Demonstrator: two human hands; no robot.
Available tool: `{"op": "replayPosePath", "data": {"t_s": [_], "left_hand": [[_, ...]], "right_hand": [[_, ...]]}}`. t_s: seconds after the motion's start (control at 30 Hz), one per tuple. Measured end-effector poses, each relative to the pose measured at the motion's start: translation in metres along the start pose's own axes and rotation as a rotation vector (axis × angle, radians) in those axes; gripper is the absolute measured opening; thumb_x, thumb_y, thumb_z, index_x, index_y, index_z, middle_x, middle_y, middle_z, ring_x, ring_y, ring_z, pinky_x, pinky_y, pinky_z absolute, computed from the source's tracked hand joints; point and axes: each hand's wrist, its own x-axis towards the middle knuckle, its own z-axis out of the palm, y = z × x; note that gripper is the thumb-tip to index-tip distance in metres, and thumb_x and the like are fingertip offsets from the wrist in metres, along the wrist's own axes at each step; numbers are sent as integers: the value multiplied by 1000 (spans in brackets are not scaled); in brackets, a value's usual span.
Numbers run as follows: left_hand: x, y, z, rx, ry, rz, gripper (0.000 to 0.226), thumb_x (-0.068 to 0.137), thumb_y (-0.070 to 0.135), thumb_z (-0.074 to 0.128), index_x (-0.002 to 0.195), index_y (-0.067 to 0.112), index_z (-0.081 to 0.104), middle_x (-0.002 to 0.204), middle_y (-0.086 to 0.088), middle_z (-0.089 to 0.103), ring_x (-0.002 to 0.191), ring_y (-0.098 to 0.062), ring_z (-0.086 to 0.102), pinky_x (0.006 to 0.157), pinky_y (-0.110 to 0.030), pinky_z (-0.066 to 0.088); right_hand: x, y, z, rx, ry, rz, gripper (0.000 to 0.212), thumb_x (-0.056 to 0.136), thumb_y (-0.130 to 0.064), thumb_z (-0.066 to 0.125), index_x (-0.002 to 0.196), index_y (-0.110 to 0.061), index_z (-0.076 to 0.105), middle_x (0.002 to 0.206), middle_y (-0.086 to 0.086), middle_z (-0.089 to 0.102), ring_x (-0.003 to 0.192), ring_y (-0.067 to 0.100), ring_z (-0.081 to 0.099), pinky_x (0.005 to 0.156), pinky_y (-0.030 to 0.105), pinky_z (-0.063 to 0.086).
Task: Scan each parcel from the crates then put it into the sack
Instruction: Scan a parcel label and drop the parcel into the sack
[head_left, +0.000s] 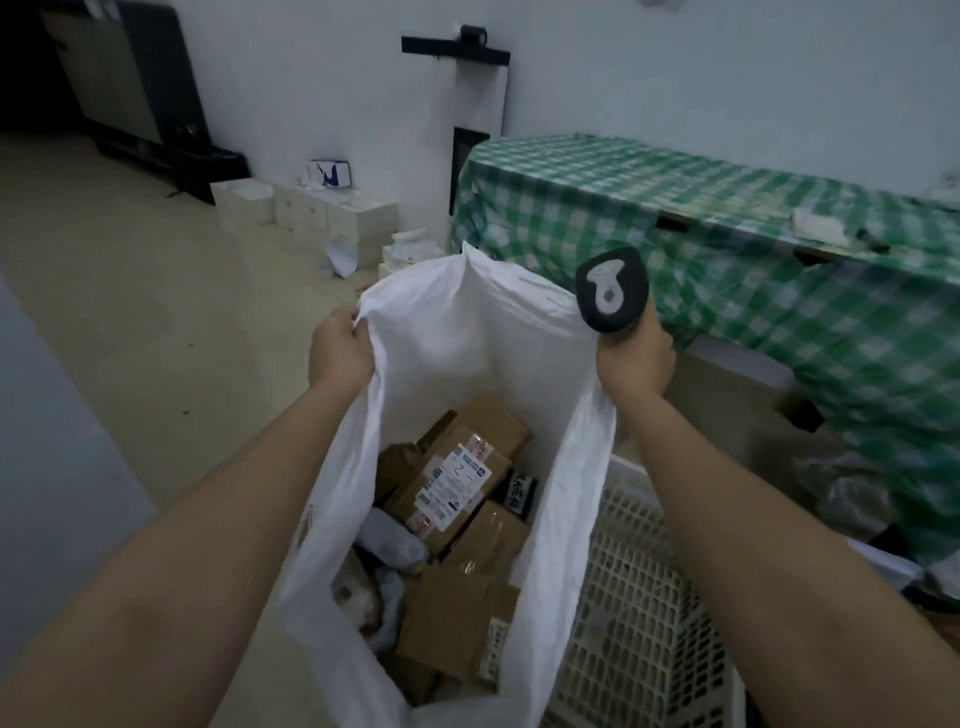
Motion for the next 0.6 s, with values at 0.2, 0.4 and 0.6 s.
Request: {"op": "replayPosePath", "data": {"t_s": [0.2,0.4,0.6], "left_hand": [[29,56,-5,-98,17,73,23,97,14,44,112,10,61,107,-16,65,93,-33,63,80,-39,52],[-9,18,16,20,-106,-61,27,100,20,43,120,8,56,118,-16,62,101,-35,60,83,-37,47],[-29,14,15,-35,-107,-82,22,99,18,40,112,10,56,109,-12,61,95,-33,60,85,-43,52]], "right_hand": [[15,-1,9,28,-16,92,28,93,-13,49,120,-15,51,107,17,65,90,36,60,69,38,45],[-27,41,-10,90,-165,159,50,82,-27,74,125,-14,53,120,9,65,109,33,59,80,34,44],[-82,81,-23,99,-176,225,66,74,-31,83,128,-11,50,120,9,64,109,33,59,81,36,46]]}}
